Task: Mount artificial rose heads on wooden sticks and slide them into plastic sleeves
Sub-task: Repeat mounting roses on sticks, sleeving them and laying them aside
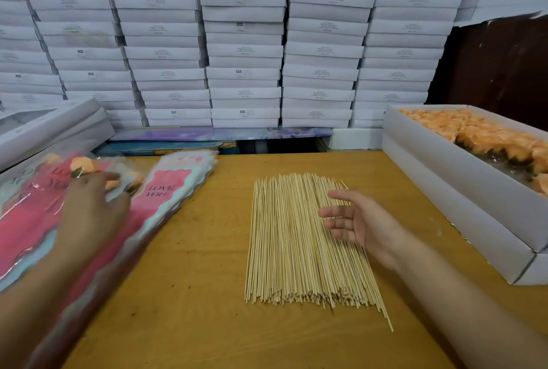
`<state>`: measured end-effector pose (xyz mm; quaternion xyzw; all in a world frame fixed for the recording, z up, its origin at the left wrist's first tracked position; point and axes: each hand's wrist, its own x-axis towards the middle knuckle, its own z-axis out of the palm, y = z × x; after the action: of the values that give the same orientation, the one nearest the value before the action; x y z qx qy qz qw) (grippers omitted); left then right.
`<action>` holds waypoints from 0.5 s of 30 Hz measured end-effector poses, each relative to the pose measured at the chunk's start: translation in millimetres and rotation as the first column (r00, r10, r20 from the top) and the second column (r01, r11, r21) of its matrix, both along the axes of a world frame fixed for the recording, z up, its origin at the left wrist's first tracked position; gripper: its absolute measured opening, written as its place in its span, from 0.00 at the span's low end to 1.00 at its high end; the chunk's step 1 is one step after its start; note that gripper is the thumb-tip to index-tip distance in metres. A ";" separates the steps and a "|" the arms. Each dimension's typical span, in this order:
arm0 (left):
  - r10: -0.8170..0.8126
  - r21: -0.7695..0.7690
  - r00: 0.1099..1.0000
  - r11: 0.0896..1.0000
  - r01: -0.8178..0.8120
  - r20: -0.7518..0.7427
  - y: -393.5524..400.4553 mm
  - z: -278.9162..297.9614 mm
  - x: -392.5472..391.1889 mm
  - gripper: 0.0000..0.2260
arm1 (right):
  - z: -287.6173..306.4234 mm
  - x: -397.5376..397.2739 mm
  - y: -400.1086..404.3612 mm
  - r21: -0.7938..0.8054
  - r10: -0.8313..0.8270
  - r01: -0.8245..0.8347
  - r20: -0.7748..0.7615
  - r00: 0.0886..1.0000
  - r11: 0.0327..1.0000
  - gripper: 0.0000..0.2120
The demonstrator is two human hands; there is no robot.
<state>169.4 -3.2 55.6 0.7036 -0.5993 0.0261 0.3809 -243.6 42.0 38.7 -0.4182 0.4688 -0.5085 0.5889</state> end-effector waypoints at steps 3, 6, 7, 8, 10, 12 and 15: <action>-0.137 0.070 0.990 0.988 0.136 0.020 13.5 -14.3 -43.7 0.16 | -1.6 0.8 0.2 0.009 -0.017 0.017 0.001 1.000 1.000 0.18; -0.236 0.116 0.972 0.965 0.234 0.000 19.0 -28.5 -71.7 0.14 | -2.5 1.4 -0.7 0.018 -0.026 0.026 -0.006 1.000 0.999 0.18; -0.266 0.156 0.964 0.952 0.264 -0.008 19.0 -31.6 -79.5 0.14 | -2.6 1.9 -1.0 0.018 -0.028 0.028 -0.011 1.000 0.999 0.18; -0.300 0.190 0.954 0.936 0.296 -0.008 18.8 -33.6 -86.5 0.14 | -2.8 2.3 -1.1 0.018 -0.030 0.030 -0.016 0.999 0.999 0.18; -0.356 0.243 0.934 0.906 0.346 -0.001 18.5 -37.0 -97.1 0.14 | -3.2 2.7 -1.2 0.014 -0.034 0.034 -0.029 0.999 0.999 0.17; -0.381 0.275 0.924 0.888 0.368 -0.004 19.6 -39.5 -105.9 0.14 | -3.0 3.1 -0.9 0.004 -0.032 0.032 -0.057 0.998 0.999 0.16; -0.430 0.293 0.903 0.863 0.411 -0.001 23.3 -45.4 -119.4 0.16 | -2.4 3.7 0.7 -0.013 -0.027 0.026 -0.099 0.995 1.000 0.14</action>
<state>49.9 20.1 10.1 0.6023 -0.7476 -0.1219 0.2520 -240.0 42.6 36.3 -0.4402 0.4998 -0.4975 0.5558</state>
